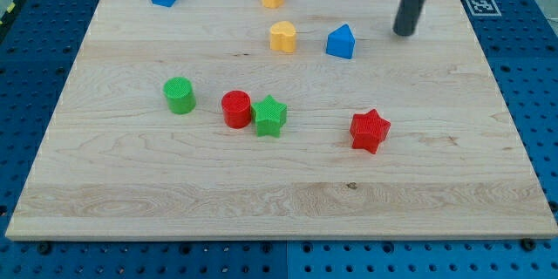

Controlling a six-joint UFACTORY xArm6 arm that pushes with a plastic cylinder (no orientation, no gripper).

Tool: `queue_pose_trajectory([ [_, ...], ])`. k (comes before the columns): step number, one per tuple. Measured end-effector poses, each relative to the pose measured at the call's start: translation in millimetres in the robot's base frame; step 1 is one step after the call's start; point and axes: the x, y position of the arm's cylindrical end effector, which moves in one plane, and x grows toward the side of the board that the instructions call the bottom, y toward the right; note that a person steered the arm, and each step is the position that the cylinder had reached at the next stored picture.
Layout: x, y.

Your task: Separate the red circle and the green star

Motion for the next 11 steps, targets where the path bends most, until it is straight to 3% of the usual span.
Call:
queue_pose_trajectory([
  [1, 55, -30],
  [2, 85, -106],
  [5, 62, -384],
  [6, 94, -444],
  [7, 143, -407],
  [11, 145, -232],
])
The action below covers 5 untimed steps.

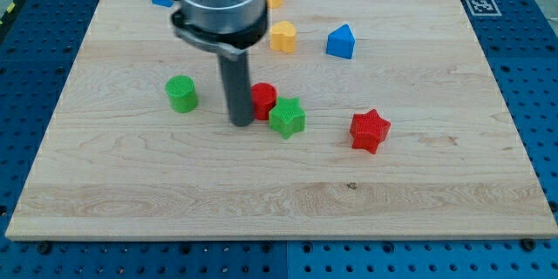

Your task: Separate the red circle and the green star

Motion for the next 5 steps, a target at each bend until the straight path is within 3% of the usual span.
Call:
queue_pose_trajectory([
  [1, -1, 33],
  [3, -20, 10],
  [5, -39, 23],
])
